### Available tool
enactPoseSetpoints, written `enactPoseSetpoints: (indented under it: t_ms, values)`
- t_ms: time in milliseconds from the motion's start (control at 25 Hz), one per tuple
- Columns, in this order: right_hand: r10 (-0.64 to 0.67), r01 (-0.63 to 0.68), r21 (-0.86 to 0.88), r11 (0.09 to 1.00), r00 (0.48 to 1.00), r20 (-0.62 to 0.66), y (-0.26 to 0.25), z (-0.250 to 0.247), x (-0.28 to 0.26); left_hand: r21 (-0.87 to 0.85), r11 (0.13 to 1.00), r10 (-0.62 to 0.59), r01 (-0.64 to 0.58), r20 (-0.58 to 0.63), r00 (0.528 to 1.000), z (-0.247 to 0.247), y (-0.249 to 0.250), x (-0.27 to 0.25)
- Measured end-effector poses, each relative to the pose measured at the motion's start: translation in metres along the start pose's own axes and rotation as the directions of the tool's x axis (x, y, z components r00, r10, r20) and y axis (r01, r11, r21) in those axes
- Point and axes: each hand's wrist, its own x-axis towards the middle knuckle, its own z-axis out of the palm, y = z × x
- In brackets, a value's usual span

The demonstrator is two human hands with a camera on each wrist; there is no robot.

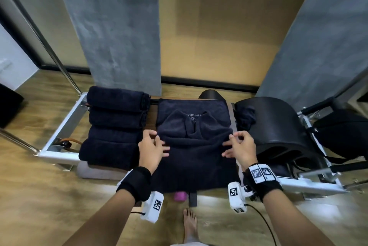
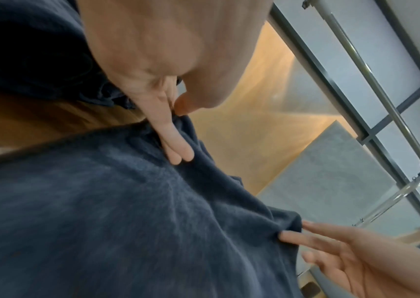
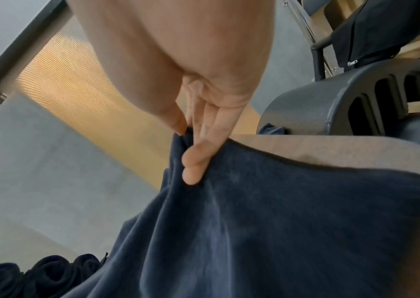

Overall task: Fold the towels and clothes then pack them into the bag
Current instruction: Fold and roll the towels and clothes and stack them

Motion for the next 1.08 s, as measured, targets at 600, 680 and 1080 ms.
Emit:
enactPoseSetpoints:
  t_ms: [600,680,1080]
  values:
    - [-0.263,0.412,-0.645,0.644,0.91,0.32,0.062,-0.008,-0.063,0.655,0.446,0.201,-0.611,0.592,0.781,-0.047,-0.047,-0.062]
    - [-0.272,0.43,-0.648,0.628,0.902,0.335,0.066,-0.011,-0.065,0.591,0.548,0.237,-0.593,0.57,0.787,-0.052,-0.043,-0.061]
    - [-0.506,0.506,-0.626,0.593,0.839,0.199,0.061,-0.036,-0.048,0.237,0.849,0.45,-0.473,0.146,0.881,-0.043,0.004,-0.036]
